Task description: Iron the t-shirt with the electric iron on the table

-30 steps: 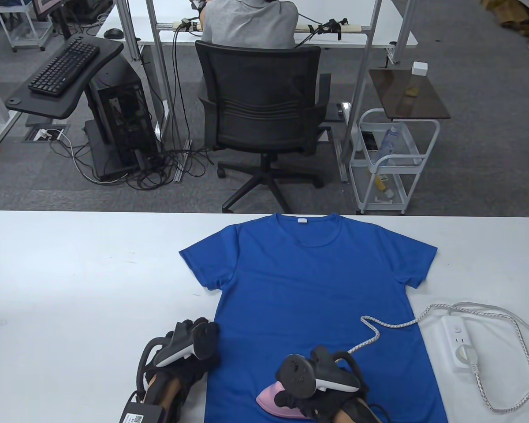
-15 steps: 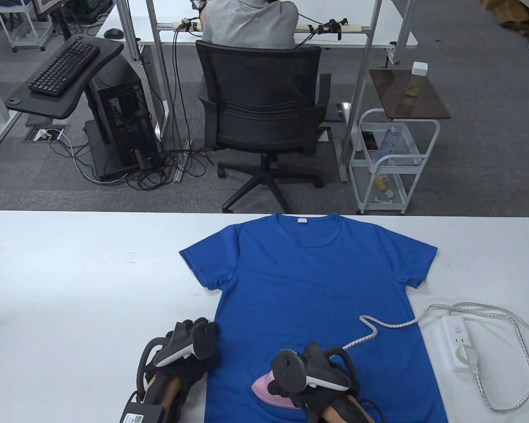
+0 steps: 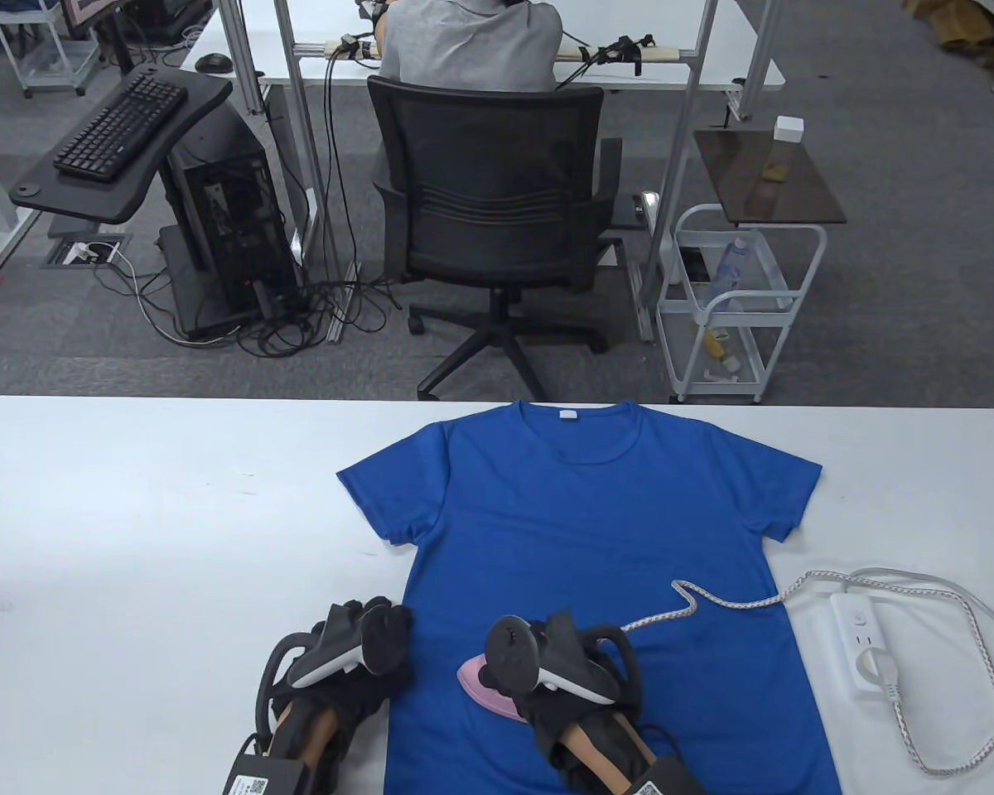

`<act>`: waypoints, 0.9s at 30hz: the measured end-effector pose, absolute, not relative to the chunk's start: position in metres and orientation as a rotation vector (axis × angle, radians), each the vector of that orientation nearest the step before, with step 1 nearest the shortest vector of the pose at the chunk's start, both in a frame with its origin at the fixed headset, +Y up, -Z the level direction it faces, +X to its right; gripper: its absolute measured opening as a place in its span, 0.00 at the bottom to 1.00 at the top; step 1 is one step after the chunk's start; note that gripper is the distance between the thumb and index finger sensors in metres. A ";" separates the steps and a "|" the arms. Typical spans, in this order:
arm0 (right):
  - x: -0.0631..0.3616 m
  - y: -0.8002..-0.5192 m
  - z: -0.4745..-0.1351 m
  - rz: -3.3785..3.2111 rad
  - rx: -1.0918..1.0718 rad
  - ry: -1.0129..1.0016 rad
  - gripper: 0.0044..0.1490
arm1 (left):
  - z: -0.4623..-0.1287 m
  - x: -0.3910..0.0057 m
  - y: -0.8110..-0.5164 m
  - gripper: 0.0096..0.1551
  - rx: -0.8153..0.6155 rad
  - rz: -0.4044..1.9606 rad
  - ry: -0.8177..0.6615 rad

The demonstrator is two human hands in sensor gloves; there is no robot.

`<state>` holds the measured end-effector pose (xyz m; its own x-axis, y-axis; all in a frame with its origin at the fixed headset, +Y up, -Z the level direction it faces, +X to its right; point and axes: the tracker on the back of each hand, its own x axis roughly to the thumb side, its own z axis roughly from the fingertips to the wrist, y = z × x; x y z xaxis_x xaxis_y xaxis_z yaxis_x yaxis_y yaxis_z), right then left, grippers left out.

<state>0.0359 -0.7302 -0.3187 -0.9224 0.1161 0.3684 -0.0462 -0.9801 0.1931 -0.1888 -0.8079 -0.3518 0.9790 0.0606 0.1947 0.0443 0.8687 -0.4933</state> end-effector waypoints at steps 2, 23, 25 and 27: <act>0.035 -0.730 -0.315 2.990 0.614 0.298 0.44 | -0.352 -0.188 -0.808 0.46 -0.519 0.003 -0.207; 0.023 -0.725 -0.278 2.868 0.923 0.489 0.44 | -0.351 -0.189 -0.809 0.46 -0.513 0.017 -0.206; 0.020 -0.726 -0.283 2.882 0.887 0.465 0.44 | -0.350 -0.189 -0.809 0.46 -0.514 0.017 -0.205; 0.016 -0.726 -0.290 2.902 0.848 0.440 0.44 | -0.350 -0.189 -0.810 0.46 -0.520 0.018 -0.206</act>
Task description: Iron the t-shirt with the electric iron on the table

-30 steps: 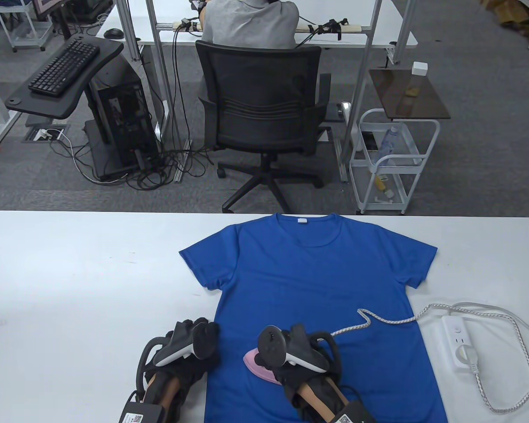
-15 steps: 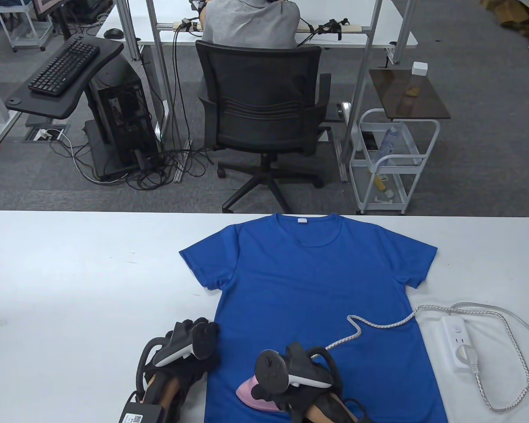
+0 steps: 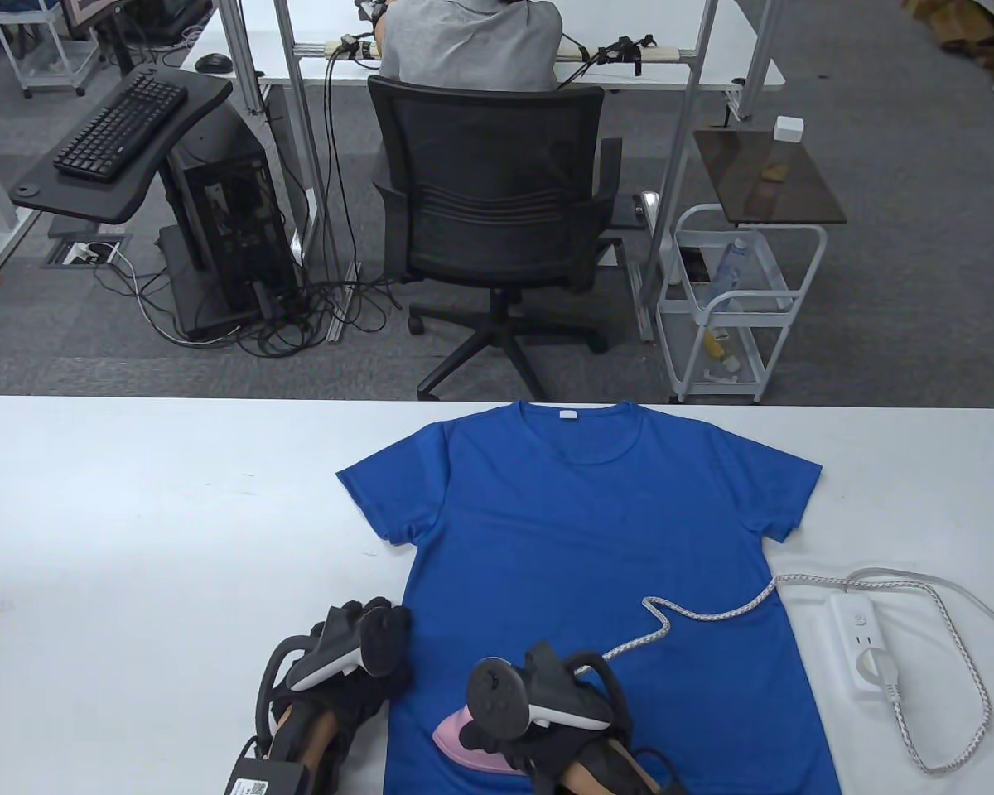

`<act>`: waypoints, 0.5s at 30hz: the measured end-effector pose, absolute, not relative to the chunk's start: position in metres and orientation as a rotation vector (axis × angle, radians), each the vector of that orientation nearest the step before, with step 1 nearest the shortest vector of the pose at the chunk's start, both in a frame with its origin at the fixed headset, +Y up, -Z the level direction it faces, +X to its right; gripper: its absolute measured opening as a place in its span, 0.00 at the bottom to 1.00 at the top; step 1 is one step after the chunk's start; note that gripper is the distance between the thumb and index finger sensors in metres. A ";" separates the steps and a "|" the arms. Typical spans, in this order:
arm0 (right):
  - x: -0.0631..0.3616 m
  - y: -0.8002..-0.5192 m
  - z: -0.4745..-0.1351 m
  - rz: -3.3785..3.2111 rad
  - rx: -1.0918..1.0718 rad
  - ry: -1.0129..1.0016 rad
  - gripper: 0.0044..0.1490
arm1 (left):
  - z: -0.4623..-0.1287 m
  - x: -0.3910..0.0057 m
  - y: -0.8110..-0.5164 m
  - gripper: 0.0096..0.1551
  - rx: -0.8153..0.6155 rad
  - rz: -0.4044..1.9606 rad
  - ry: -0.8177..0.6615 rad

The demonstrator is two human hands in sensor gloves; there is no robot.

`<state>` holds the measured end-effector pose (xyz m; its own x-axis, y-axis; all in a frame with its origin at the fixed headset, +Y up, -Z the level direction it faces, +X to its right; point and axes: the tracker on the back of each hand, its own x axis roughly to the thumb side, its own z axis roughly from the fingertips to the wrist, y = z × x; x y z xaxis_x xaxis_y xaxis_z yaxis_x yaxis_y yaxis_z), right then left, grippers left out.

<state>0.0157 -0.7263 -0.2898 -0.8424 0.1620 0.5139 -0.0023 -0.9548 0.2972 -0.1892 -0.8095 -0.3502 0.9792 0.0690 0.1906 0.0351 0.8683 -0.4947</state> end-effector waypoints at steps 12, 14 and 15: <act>-0.006 -0.730 -0.320 2.963 0.657 0.296 0.44 | -0.350 -0.189 -0.810 0.46 -0.528 0.016 -0.208; -0.005 -0.731 -0.319 2.957 0.667 0.271 0.44 | -0.350 -0.190 -0.810 0.46 -0.528 0.021 -0.210; -0.005 -0.731 -0.319 2.955 0.673 0.269 0.44 | -0.350 -0.190 -0.810 0.46 -0.529 0.022 -0.211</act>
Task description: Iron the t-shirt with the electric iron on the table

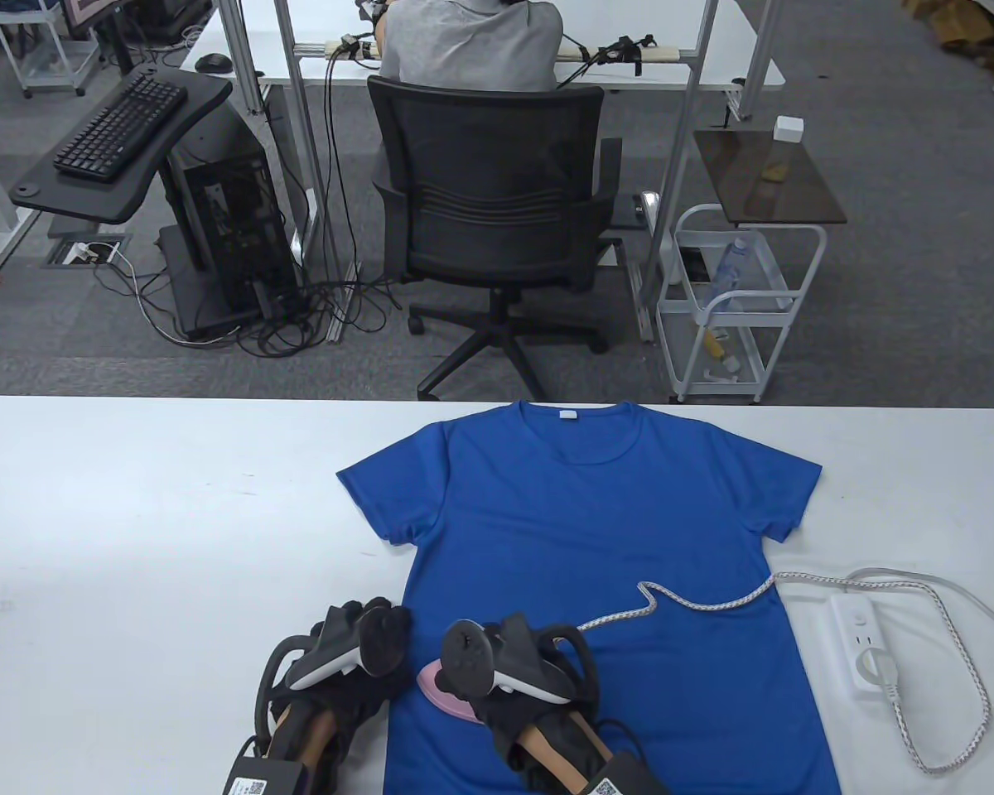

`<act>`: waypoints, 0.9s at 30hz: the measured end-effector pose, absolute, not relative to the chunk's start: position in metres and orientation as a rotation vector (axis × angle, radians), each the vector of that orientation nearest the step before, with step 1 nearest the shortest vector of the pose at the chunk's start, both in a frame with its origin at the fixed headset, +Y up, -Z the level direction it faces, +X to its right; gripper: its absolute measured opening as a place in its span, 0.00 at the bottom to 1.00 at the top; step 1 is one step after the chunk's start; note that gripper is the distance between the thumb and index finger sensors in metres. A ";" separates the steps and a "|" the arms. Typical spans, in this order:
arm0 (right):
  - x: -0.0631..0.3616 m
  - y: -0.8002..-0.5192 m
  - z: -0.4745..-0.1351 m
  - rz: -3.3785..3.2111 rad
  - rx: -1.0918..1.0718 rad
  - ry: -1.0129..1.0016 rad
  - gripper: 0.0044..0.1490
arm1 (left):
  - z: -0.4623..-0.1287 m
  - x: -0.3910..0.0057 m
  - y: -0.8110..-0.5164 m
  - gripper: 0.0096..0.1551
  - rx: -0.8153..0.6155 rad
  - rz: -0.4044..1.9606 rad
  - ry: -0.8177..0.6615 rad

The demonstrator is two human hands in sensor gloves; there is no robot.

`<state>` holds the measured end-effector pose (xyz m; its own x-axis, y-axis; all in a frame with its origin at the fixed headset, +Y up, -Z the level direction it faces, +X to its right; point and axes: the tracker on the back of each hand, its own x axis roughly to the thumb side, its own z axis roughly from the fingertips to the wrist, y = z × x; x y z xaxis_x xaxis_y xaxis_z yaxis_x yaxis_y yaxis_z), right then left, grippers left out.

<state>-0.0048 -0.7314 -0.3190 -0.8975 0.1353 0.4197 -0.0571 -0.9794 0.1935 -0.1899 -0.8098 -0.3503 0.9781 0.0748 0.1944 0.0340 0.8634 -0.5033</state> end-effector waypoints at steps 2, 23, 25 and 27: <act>-0.005 -0.731 -0.318 2.949 0.707 0.278 0.44 | -0.351 -0.190 -0.810 0.46 -0.533 0.022 -0.213; -0.019 -0.727 -0.280 2.828 1.075 0.529 0.44 | -0.351 -0.194 -0.810 0.46 -0.547 0.062 -0.221; -0.021 -0.727 -0.287 2.858 1.038 0.513 0.44 | -0.351 -0.196 -0.811 0.45 -0.555 0.091 -0.224; -0.023 -0.727 -0.296 2.872 0.984 0.521 0.44 | -0.351 -0.198 -0.811 0.45 -0.564 0.109 -0.225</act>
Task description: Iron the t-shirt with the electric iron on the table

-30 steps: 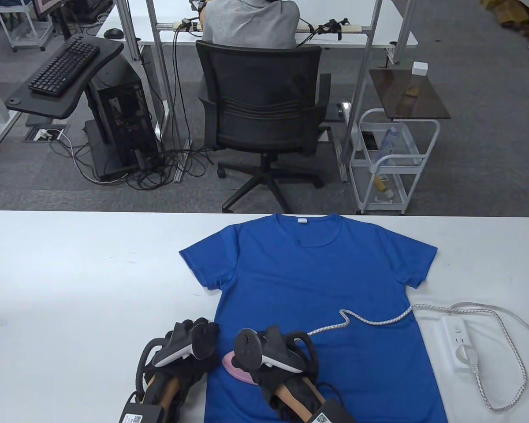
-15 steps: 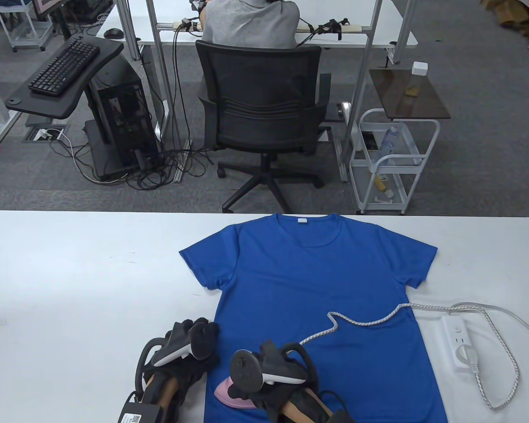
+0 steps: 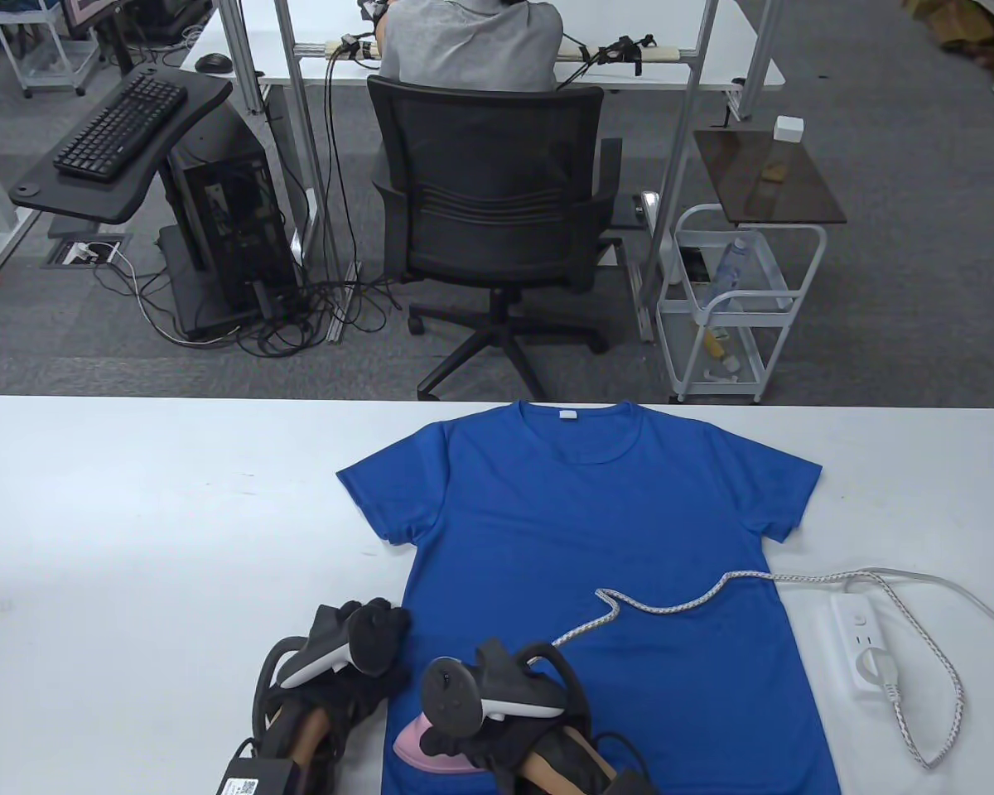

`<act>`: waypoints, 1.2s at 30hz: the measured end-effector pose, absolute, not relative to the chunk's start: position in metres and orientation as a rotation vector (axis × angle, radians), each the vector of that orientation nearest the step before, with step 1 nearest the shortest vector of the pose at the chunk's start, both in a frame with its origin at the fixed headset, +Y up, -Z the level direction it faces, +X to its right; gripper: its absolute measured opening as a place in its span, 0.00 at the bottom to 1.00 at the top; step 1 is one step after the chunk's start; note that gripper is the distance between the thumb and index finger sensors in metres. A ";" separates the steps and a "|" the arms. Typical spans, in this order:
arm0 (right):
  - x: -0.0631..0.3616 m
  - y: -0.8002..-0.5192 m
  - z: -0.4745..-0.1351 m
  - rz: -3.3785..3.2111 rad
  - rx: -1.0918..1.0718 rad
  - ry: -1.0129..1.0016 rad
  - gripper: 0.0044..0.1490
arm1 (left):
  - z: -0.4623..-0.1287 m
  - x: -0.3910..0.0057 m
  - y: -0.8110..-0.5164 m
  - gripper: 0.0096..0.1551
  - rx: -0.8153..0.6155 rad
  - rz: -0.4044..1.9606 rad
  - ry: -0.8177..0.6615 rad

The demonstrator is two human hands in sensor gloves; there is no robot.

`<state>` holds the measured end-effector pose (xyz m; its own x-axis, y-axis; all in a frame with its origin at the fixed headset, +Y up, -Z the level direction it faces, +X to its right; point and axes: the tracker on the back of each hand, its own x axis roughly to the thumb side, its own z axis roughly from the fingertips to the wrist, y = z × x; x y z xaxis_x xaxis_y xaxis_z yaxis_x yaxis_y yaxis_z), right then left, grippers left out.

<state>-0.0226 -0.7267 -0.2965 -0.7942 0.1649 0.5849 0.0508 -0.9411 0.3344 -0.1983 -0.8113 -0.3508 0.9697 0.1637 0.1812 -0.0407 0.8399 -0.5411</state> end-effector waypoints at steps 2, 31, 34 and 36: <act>-0.023 -0.727 -0.307 2.890 0.937 0.501 0.44 | -0.351 -0.200 -0.811 0.43 -0.571 0.120 -0.225; -0.025 -0.732 -0.379 3.022 0.508 0.397 0.45 | -0.351 -0.190 -0.810 0.44 -0.551 0.001 -0.192; -0.021 -0.731 -0.372 3.025 0.563 0.430 0.45 | -0.351 -0.191 -0.810 0.44 -0.553 0.040 -0.182; -0.015 -0.731 -0.363 3.014 0.612 0.459 0.45 | -0.351 -0.191 -0.810 0.45 -0.558 0.030 -0.185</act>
